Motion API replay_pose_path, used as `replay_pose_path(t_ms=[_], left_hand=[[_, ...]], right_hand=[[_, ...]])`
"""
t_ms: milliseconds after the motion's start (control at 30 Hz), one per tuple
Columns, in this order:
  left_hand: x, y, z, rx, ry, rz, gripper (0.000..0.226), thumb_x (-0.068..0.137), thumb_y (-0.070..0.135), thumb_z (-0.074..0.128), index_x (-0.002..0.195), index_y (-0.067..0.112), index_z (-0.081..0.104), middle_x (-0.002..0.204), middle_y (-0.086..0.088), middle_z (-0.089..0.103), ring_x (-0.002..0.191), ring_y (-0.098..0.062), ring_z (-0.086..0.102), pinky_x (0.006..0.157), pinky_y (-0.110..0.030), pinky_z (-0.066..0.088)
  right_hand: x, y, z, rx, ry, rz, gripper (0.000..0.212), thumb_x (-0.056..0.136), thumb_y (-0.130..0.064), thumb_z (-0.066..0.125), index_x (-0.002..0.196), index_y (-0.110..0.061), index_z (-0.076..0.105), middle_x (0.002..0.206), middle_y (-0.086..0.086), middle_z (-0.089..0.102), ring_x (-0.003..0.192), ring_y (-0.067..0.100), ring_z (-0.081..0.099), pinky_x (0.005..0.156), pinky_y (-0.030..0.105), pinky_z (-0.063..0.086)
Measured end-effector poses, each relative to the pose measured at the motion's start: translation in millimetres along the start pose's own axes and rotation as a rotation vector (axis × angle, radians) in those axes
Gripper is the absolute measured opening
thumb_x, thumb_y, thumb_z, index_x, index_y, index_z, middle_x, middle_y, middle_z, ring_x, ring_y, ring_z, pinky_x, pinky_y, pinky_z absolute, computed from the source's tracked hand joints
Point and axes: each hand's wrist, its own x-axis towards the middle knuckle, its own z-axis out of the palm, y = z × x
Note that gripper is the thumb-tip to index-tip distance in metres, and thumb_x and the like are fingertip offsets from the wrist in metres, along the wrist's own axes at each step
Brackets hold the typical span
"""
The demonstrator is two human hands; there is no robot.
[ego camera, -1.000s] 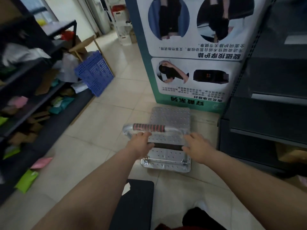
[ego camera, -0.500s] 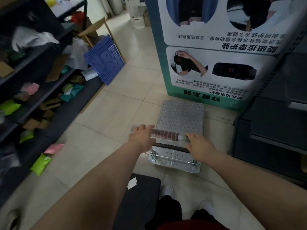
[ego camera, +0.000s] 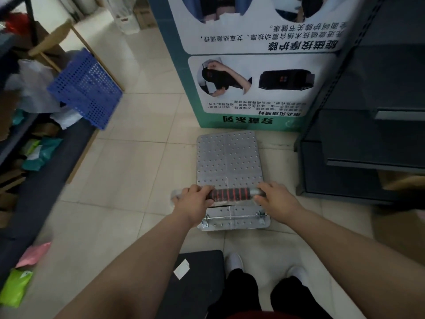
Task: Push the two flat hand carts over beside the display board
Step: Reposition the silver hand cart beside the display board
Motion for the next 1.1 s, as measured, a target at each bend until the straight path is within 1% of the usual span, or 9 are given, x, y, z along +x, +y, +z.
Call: replay_pose_path(t_ms=[100,200,367,500,633,767,933,1100], left_hand=[[-3,3,4,-0.006,-0.003,0.001,0.034,0.097,0.041,0.037,0.132,0.042,0.035,0.131,-0.002,0.043,0.118,-0.028,0.039,0.094,-0.052,0.031],[-13,8,10,-0.031,0.019,-0.015,0.033,0.097,0.041,0.037,0.130,0.044,0.036,0.128,0.000,0.041,0.117,-0.025,0.038,0.096,-0.052,0.029],[-15,29,9,-0.009,-0.048,-0.032,0.033,0.098,0.040,0.036,0.131,0.042,0.034,0.129,-0.003,0.041,0.114,-0.026,0.040,0.087,-0.045,0.030],[-21,53,16,-0.009,-0.041,-0.063,0.033,0.098,0.037,0.037,0.130,0.044,0.034,0.126,-0.002,0.042,0.112,-0.025,0.041,0.084,-0.045,0.032],[-26,78,21,-0.051,-0.055,-0.081,0.029,0.098,0.038,0.037,0.127,0.043,0.036,0.123,-0.002,0.043,0.112,-0.025,0.040,0.085,-0.047,0.033],[-28,99,26,-0.057,-0.061,-0.073,0.030,0.098,0.038,0.037,0.128,0.041,0.037,0.123,-0.004,0.043,0.113,-0.027,0.040,0.087,-0.048,0.035],[-26,127,28,-0.053,-0.064,-0.046,0.031,0.098,0.038,0.037,0.129,0.040,0.037,0.125,-0.004,0.044,0.113,-0.027,0.041,0.088,-0.049,0.036],[-17,153,27,-0.022,-0.058,0.006,0.029,0.098,0.038,0.038,0.127,0.041,0.037,0.125,-0.003,0.044,0.113,-0.026,0.041,0.086,-0.049,0.035]], right_hand=[[-3,2,-1,-0.024,-0.015,-0.002,0.027,0.094,-0.037,0.049,0.113,-0.019,0.053,0.111,0.009,0.054,0.096,0.020,0.042,0.077,0.031,0.035],[-10,5,-1,-0.061,-0.011,-0.013,0.026,0.094,-0.038,0.049,0.112,-0.019,0.052,0.109,0.008,0.053,0.097,0.022,0.043,0.074,0.030,0.032],[-18,18,-12,-0.066,-0.057,-0.017,0.027,0.094,-0.039,0.047,0.113,-0.021,0.052,0.110,0.007,0.053,0.103,0.024,0.046,0.077,0.032,0.035],[-22,38,-23,-0.071,-0.073,-0.030,0.026,0.094,-0.039,0.047,0.112,-0.021,0.052,0.112,0.007,0.054,0.100,0.022,0.044,0.077,0.032,0.036],[-25,59,-34,-0.082,-0.081,-0.044,0.026,0.093,-0.039,0.048,0.112,-0.022,0.053,0.112,0.006,0.054,0.103,0.023,0.045,0.076,0.031,0.034],[-33,79,-41,-0.076,-0.075,-0.040,0.025,0.092,-0.040,0.049,0.111,-0.024,0.052,0.109,0.003,0.054,0.098,0.019,0.045,0.078,0.033,0.039],[-43,102,-51,-0.077,-0.047,-0.034,0.024,0.092,-0.040,0.049,0.110,-0.024,0.051,0.098,-0.004,0.046,0.094,0.016,0.042,0.075,0.031,0.035],[-54,124,-62,-0.062,-0.028,0.013,0.021,0.093,-0.039,0.048,0.108,-0.024,0.052,0.100,0.001,0.053,0.092,0.017,0.042,0.077,0.033,0.038]])
